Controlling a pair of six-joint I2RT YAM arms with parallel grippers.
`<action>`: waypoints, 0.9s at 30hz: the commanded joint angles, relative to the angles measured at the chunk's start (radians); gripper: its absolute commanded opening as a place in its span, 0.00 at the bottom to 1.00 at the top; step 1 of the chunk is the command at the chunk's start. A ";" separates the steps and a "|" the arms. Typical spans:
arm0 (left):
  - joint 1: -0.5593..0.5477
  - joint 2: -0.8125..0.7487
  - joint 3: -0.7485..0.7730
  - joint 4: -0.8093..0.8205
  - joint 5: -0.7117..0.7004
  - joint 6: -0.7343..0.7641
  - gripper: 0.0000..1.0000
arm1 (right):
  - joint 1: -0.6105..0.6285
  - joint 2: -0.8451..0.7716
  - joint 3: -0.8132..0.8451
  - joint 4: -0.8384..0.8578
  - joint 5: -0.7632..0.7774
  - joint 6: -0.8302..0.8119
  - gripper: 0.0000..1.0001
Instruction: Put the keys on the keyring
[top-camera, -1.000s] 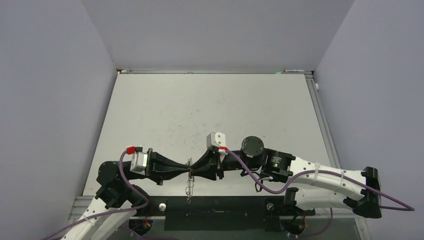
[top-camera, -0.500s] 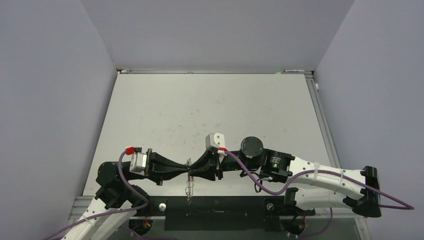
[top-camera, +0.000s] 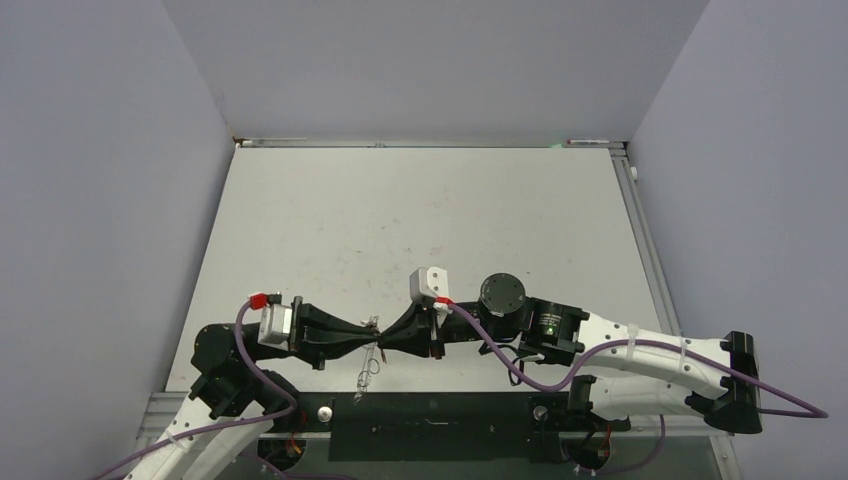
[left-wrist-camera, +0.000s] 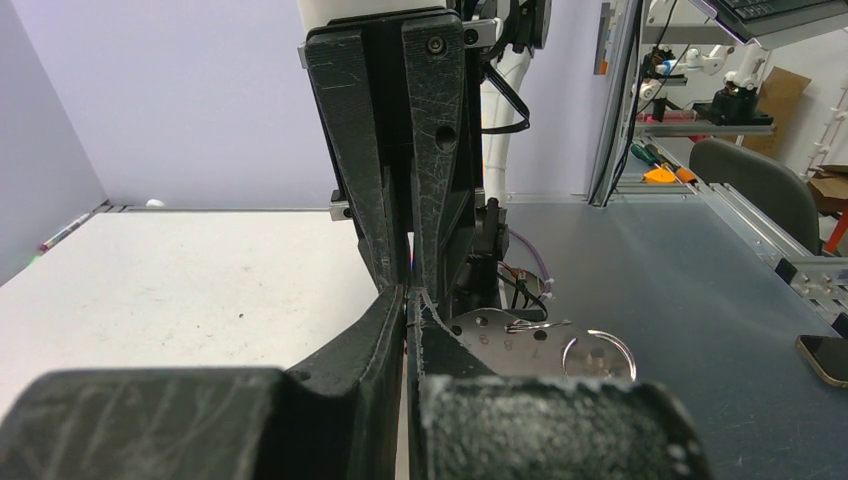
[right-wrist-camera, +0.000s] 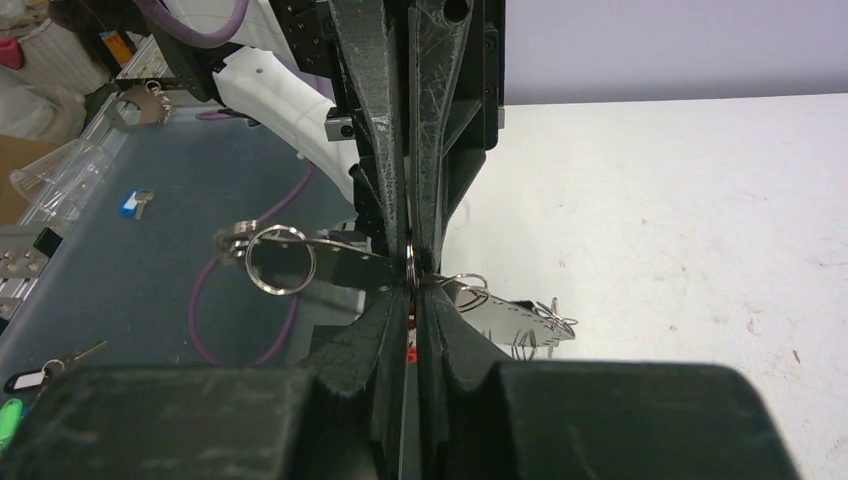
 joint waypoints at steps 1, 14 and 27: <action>0.003 -0.005 0.016 0.026 -0.017 0.004 0.00 | 0.013 0.012 0.066 0.022 0.031 -0.026 0.05; 0.003 -0.056 0.048 -0.113 -0.161 0.113 0.76 | 0.013 0.031 0.213 -0.401 0.195 -0.099 0.05; -0.040 0.014 0.083 -0.222 -0.170 0.235 0.62 | 0.048 0.214 0.513 -0.914 0.395 -0.199 0.05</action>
